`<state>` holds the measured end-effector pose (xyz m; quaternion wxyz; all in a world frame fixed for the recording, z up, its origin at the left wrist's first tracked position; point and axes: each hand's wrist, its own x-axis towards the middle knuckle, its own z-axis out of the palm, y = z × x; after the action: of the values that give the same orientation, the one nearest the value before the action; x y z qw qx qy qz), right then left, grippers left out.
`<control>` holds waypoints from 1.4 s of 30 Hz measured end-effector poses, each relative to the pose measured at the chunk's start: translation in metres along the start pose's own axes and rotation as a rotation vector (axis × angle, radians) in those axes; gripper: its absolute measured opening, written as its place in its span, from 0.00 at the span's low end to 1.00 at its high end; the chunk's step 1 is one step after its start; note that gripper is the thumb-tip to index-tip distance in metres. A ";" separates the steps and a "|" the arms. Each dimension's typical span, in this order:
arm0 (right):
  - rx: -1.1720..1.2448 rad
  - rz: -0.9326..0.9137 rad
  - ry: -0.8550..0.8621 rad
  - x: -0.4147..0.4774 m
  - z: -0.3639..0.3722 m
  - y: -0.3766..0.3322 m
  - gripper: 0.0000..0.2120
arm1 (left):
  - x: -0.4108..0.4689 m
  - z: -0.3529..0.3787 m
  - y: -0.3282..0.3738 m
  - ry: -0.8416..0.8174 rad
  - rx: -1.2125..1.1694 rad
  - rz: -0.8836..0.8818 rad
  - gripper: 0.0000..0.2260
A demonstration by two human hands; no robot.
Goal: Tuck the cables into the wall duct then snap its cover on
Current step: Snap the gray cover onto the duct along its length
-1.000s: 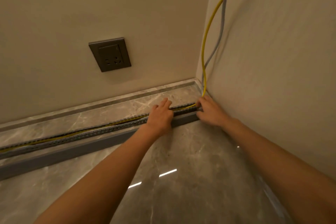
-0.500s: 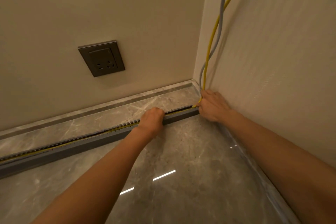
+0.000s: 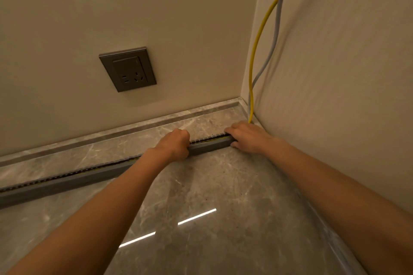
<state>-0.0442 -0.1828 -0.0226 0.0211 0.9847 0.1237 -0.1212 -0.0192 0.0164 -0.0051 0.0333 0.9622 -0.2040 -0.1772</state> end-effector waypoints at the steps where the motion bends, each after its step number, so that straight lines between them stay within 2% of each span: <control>1: -0.018 -0.009 -0.001 0.000 0.000 -0.001 0.18 | -0.002 0.000 0.000 0.003 0.043 -0.005 0.11; 8: -0.069 -0.058 0.017 0.000 0.002 0.001 0.16 | -0.003 0.010 0.011 0.100 0.252 0.040 0.18; 16: -0.068 -0.072 0.023 0.003 -0.002 0.004 0.13 | 0.004 0.011 0.041 0.185 0.367 0.249 0.15; 21: -0.065 -0.060 0.023 0.001 -0.001 0.001 0.18 | 0.003 0.022 0.044 0.250 0.407 0.243 0.14; 25: -0.094 -0.065 0.057 -0.001 -0.002 0.000 0.17 | 0.006 0.023 0.049 0.220 0.487 0.272 0.13; 34: -0.160 -0.097 0.079 -0.003 0.001 0.000 0.13 | 0.009 0.010 0.045 0.180 0.418 0.302 0.13; 42: -0.024 -0.069 0.120 -0.009 0.000 0.002 0.17 | 0.004 0.010 0.046 0.153 0.339 0.291 0.13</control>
<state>-0.0521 -0.1865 -0.0207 0.0211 0.9850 0.1602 -0.0612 -0.0366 -0.0269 -0.0093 -0.0883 0.9251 -0.3644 -0.0603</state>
